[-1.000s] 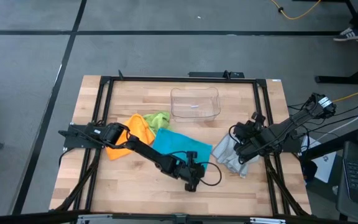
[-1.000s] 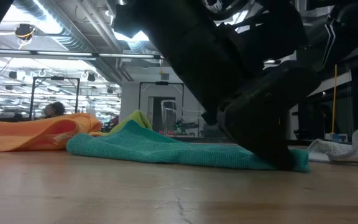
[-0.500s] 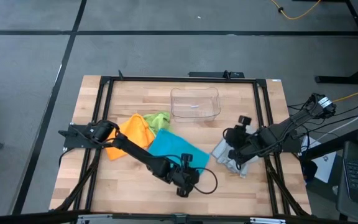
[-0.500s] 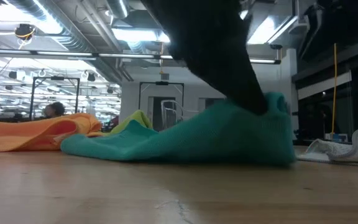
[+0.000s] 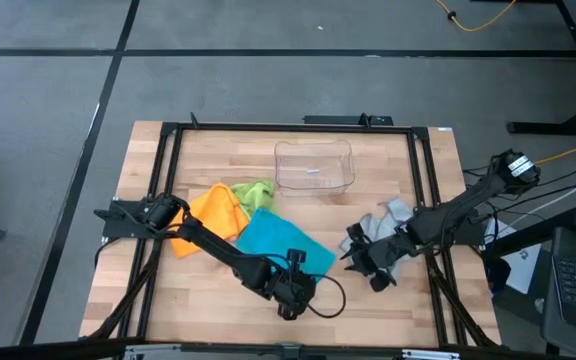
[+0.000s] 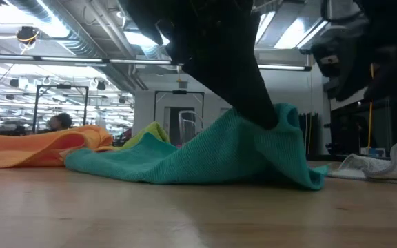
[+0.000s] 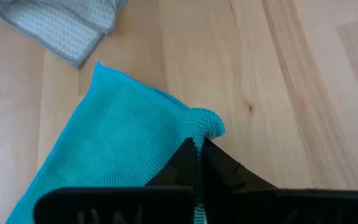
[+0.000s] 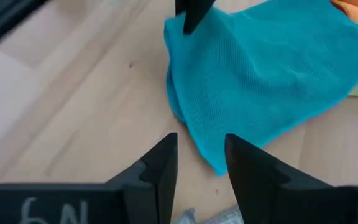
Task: Fold microfiber towels
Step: Fold the blue towel
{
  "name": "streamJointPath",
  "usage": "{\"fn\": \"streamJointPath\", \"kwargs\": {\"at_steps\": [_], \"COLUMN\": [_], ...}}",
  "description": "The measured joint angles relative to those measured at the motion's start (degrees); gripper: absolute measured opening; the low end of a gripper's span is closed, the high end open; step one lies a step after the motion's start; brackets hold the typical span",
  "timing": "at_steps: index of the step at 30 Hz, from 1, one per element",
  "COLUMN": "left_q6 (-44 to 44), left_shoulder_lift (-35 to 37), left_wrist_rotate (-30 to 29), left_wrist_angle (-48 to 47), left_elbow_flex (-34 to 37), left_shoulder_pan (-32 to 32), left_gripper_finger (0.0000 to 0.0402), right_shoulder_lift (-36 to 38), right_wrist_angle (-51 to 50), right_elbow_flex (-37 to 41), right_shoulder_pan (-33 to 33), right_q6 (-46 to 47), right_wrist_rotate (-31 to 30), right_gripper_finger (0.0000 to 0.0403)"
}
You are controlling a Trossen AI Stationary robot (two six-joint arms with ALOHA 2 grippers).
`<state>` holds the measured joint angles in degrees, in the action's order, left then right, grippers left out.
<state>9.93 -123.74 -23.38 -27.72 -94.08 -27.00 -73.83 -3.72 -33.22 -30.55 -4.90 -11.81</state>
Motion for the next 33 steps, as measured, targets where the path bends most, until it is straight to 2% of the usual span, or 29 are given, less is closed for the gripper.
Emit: {"fn": "streamJointPath", "kwargs": {"at_steps": [6, 10, 19, 26, 33], "left_q6": [0.0, 0.04, 0.17, 0.17, 0.17], "left_shoulder_lift": [0.0, 0.0, 0.0, 0.0, 0.0], "left_wrist_rotate": [-0.09, -0.09, -0.11, -0.11, -0.11], "left_wrist_angle": [0.25, 0.3, 0.3, 0.3, 0.3], "left_elbow_flex": [0.0, 0.0, -0.02, -0.04, -0.04], "left_shoulder_pan": [0.19, 0.48, 0.05, -0.13, -0.13], "left_gripper_finger": [0.0, 0.0, 0.0, 0.0, 0.0], "right_shoulder_lift": [-4.46, -11.08, -24.07, -28.37, -28.89], "right_wrist_angle": [8.01, 10.9, 10.84, 9.75, 9.12], "right_elbow_flex": [2.68, 0.35, -7.35, -9.38, -9.44], "right_shoulder_pan": [0.06, 0.88, 1.95, 1.97, 1.99], "right_q6": [-0.44, -3.36, -7.25, -7.29, -7.18], "right_wrist_rotate": [0.23, 2.63, 1.47, -0.76, -0.8], "right_gripper_finger": [0.0136, 0.0136, 0.0136, 0.0136, 0.0129]}}
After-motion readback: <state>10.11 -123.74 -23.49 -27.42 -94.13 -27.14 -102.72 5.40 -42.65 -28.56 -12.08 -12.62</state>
